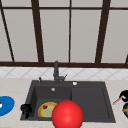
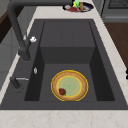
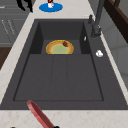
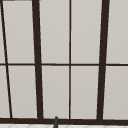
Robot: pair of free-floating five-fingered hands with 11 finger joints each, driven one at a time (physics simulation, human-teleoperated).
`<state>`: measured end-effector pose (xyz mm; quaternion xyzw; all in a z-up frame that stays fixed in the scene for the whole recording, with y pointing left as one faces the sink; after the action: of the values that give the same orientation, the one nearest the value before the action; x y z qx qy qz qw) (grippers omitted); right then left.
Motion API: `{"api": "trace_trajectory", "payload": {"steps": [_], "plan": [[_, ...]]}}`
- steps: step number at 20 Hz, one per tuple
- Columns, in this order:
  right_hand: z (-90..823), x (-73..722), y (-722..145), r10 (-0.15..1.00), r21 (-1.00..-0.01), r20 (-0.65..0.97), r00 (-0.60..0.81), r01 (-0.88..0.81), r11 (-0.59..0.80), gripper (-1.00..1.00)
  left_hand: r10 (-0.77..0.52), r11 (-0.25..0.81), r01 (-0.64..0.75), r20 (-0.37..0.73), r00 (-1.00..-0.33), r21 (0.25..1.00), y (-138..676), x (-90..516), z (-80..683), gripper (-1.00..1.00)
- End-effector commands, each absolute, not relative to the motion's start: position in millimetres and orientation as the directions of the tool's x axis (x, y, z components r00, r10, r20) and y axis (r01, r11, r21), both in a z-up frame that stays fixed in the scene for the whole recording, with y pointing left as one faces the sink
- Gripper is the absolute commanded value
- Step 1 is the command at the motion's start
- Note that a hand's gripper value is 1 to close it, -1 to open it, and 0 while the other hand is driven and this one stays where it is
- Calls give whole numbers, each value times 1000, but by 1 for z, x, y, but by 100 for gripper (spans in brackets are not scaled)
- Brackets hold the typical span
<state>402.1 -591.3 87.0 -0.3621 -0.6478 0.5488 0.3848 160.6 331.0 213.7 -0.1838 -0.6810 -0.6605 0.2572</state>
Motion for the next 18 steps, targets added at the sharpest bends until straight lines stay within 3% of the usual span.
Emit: {"api": "trace_trajectory", "payload": {"steps": [1,4,5,18], "plan": [[80,399,-584,903,-994,68,-425,49,97,100,-89,60,590,593,-800,805,331,161,214,0],[78,399,-575,895,-995,62,-442,46,91,100,-89,60,590,593,-800,805,331,161,214,0],[75,400,-571,895,-995,57,-442,45,86,-100,-89,60,590,593,-800,805,331,161,214,0],[125,431,-554,897,-998,16,-442,-59,-11,-100,-89,60,590,593,-800,805,331,161,214,0]]}}
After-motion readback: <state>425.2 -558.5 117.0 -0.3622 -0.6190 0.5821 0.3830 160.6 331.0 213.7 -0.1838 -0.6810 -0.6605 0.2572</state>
